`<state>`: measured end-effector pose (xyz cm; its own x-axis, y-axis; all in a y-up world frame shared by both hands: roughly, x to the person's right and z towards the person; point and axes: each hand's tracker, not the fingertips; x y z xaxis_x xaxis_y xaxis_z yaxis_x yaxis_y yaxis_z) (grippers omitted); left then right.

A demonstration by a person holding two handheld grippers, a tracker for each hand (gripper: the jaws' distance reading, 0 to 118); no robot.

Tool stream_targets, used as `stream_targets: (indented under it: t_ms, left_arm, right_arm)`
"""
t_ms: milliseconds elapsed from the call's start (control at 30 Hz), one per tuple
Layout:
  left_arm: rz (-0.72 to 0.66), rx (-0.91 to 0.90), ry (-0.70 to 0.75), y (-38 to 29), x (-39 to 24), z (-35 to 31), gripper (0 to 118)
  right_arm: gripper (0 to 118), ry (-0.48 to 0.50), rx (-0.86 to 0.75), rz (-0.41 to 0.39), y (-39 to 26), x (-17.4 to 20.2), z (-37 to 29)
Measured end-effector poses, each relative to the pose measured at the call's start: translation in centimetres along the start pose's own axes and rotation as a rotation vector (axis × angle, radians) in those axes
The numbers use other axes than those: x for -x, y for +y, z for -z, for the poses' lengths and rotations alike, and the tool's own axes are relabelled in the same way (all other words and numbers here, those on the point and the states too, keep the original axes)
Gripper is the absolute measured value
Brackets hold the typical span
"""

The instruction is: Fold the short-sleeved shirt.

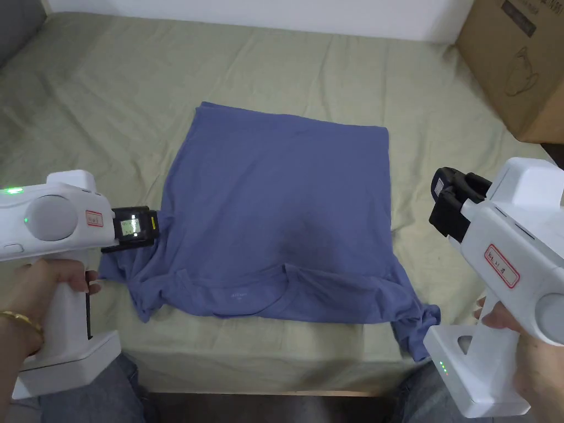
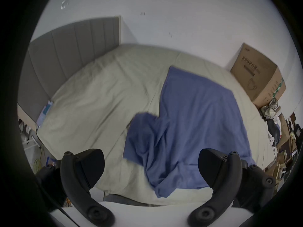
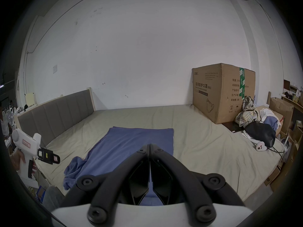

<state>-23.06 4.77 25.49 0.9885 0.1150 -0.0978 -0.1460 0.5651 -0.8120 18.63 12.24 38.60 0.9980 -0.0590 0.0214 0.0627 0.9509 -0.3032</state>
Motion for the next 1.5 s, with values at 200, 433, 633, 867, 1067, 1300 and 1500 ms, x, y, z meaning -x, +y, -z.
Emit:
stream_targets:
  t_ms: [200, 433, 633, 867, 1067, 1300, 1500]
  left_arm:
    - [-0.057, 0.181, 0.020, -2.2, -0.2, 4.1, 116]
    - [-0.054, 0.264, 0.063, -4.1, -0.9, 7.1, 55]
    - [-0.029, 0.235, 0.024, -5.0, -1.7, 6.5, 3]
    - [-0.125, 0.074, -0.064, -4.8, -0.6, 2.6, 2]
    - [-0.110, 0.010, -0.076, -5.1, -1.2, 0.9, 2]
    - [-0.133, -0.002, -0.079, -5.3, -0.9, 1.0, 2]
    - [-0.153, -0.014, -0.082, -5.5, -0.8, 1.0, 2]
  right_arm:
    - [0, -0.005, 0.021, -0.010, -0.5, -0.2, 0.2]
    - [0, -0.013, 0.039, -0.010, -0.6, -0.3, 0.3]
    - [0, -0.024, 0.055, -0.014, -0.9, -0.7, 0.3]
    - [0, -0.026, 0.100, -0.013, -0.6, -1.4, 1.2]
    - [88, 0.018, 0.151, -0.015, 1.1, -1.7, 4.0]
    - [111, 0.127, 0.245, -0.076, 5.5, 0.2, 10.4]
    - [111, 0.210, 0.320, -0.183, 10.3, 5.1, 21.8]
